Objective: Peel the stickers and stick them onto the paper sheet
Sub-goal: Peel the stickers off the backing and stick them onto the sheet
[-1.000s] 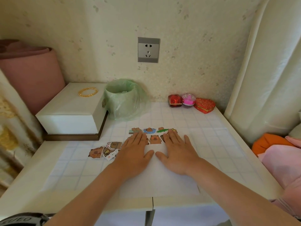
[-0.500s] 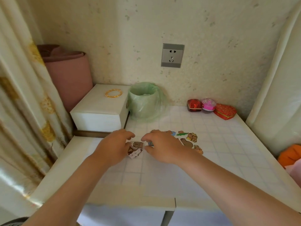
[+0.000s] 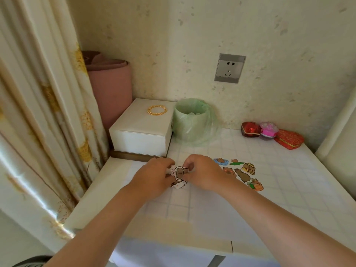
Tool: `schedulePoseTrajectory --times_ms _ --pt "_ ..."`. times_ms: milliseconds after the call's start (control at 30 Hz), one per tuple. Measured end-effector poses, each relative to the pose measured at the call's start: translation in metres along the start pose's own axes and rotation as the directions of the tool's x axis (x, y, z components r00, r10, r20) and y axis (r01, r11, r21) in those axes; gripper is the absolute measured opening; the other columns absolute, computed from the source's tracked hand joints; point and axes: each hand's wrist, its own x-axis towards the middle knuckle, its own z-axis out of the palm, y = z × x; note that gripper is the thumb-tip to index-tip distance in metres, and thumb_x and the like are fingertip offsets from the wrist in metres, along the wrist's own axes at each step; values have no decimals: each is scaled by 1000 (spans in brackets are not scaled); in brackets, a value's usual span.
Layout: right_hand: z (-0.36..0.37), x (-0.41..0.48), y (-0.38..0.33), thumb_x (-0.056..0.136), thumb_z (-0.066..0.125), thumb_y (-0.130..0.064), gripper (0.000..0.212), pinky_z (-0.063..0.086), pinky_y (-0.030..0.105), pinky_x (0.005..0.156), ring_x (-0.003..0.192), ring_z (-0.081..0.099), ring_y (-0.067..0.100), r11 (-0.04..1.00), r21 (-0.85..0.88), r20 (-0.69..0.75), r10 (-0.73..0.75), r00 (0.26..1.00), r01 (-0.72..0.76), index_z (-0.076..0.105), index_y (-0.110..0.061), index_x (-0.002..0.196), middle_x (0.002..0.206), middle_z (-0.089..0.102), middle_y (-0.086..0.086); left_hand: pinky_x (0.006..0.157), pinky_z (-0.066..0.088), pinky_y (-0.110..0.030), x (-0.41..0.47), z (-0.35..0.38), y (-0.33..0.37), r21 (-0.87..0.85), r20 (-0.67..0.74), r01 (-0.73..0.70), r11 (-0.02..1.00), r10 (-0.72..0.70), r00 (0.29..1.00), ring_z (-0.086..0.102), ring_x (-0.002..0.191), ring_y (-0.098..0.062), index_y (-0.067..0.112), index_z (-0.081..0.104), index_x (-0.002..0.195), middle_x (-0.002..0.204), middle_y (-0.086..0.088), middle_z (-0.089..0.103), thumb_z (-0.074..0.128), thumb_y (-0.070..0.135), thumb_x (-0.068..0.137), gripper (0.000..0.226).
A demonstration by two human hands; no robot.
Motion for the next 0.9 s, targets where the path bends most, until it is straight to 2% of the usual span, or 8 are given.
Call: schedulePoseTrajectory --times_ms 67,133,233,300,400,500,667,900 --pt "-1 1 -1 80 79 -18 15 51 27 67 74 64 7 986 158 20 45 999 -48 69 -24 90 80 69 -9 89 50 -33 1 -2 5 -79 -19 53 995 -54 998 56 107 -9 29 60 119 113 15 64 67 35 90 31" --pt "-5 0 -3 78 80 -11 15 49 24 60 62 62 8 948 306 37 77 996 -84 70 -22 83 74 71 -5 79 55 -32 3 -5 9 -248 -59 106 963 -124 991 64 88 -8 27 66 99 95 12 69 70 30 87 12" --pt "-13 -8 -5 79 82 -11 13 47 26 58 55 58 16 891 442 54 91 994 -106 72 -17 82 74 73 2 59 52 -26 4 -12 17 -504 -77 172 846 -242 967 64 66 -11 22 69 80 73 3 69 75 21 82 6" --pt "-20 -15 -6 81 81 -15 11 43 19 52 54 60 17 873 476 63 85 994 -105 73 -13 87 74 72 -1 61 51 -31 4 -16 22 -618 -58 171 768 -261 964 64 63 -14 18 71 78 71 -6 70 77 18 80 7" --pt "-31 -25 -8 87 77 -25 11 36 14 46 56 62 16 863 492 77 89 993 -116 75 -15 90 68 70 -9 66 54 -34 4 -20 32 -663 -76 119 739 -224 972 64 62 -13 19 70 79 77 -11 71 76 16 82 7" --pt "-40 -30 -6 91 71 -25 11 32 23 50 57 62 17 829 543 79 108 991 -133 77 -16 90 72 73 -8 70 54 -33 7 -21 44 -714 -122 73 696 -226 966 60 60 -9 20 71 86 80 -7 72 73 13 85 7" --pt "-53 -31 -1 90 72 -17 7 34 23 47 49 57 15 743 656 35 149 988 -135 78 -14 94 82 77 4 78 58 -31 17 -21 63 -811 -49 107 576 -249 967 69 83 -14 25 69 103 92 -2 74 73 23 87 16" --pt "-73 -26 12 85 77 -22 17 35 24 46 51 59 15 657 738 -10 242 970 -156 77 -9 96 84 76 5 73 60 -26 36 -15 83 -841 -8 123 527 -239 971 69 66 -10 8 70 94 83 -8 75 74 17 87 12"
